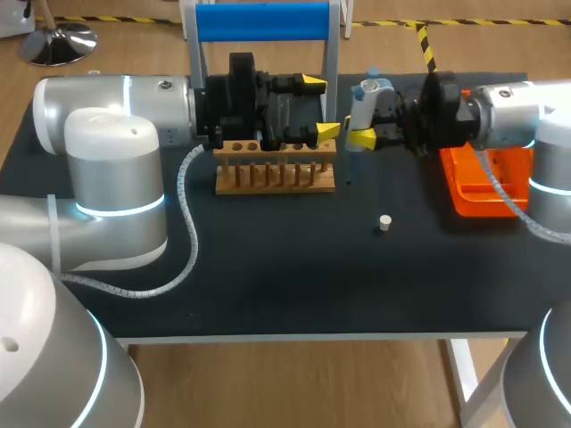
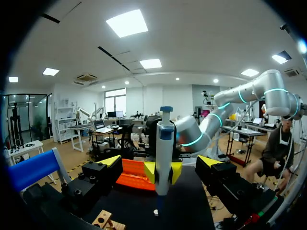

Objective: Invert the test tube, pick up the pipette, mount the tip to pipette, aspirate from beaker and dispense into the tube, eject the tip, return the pipette, and cap with the stopper.

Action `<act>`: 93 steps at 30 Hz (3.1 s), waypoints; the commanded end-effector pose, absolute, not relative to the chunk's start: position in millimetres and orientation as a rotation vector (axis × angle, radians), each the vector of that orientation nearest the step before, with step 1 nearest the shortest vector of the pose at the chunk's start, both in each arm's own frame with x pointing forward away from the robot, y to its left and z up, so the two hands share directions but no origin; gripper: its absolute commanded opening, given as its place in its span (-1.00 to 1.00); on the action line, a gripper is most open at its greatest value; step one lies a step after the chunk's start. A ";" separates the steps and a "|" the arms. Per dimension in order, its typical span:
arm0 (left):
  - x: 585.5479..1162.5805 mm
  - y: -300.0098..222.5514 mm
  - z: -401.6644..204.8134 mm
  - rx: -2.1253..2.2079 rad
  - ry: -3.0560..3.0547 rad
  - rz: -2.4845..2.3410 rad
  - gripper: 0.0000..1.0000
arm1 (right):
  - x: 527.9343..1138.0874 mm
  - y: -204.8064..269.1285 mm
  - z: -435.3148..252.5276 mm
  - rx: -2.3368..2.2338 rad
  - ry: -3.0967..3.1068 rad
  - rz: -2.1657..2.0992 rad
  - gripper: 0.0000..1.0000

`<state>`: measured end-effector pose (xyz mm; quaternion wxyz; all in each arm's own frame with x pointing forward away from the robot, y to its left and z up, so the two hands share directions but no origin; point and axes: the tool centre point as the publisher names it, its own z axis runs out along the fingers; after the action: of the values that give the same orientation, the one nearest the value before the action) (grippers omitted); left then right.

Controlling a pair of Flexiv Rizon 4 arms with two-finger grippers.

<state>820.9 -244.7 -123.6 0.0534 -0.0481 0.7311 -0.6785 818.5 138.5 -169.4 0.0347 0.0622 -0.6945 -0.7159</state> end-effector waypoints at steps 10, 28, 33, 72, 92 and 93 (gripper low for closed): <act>821.0 -243.7 -123.4 -0.145 2.224 -2.062 1.00 | 824.2 162.4 -167.6 0.205 -2.147 -2.195 -1.00; 821.0 -243.7 -123.4 -0.145 2.224 -2.062 1.00 | 822.5 183.9 -167.3 0.163 -2.172 -2.198 -1.00; 821.0 -243.7 -123.4 -0.145 2.224 -2.062 1.00 | 822.1 187.9 -167.9 0.143 -2.177 -2.213 -1.00; 821.0 -243.7 -123.4 -0.145 2.224 -2.062 -1.00 | 819.4 189.6 -160.0 0.132 -2.160 -2.245 1.00; 821.0 -243.7 -123.4 -0.145 2.224 -2.062 -1.00 | 876.0 95.1 -154.9 0.016 -2.237 -2.254 1.00; 821.0 -243.7 -123.4 -0.145 2.224 -2.062 -1.00 | 882.5 93.1 -155.6 -0.002 -2.249 -2.244 1.00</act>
<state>821.1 -244.6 -123.9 0.0530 -0.0479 0.7312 -0.6785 875.1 100.1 -158.8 -0.0215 0.0001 -0.7026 -0.7113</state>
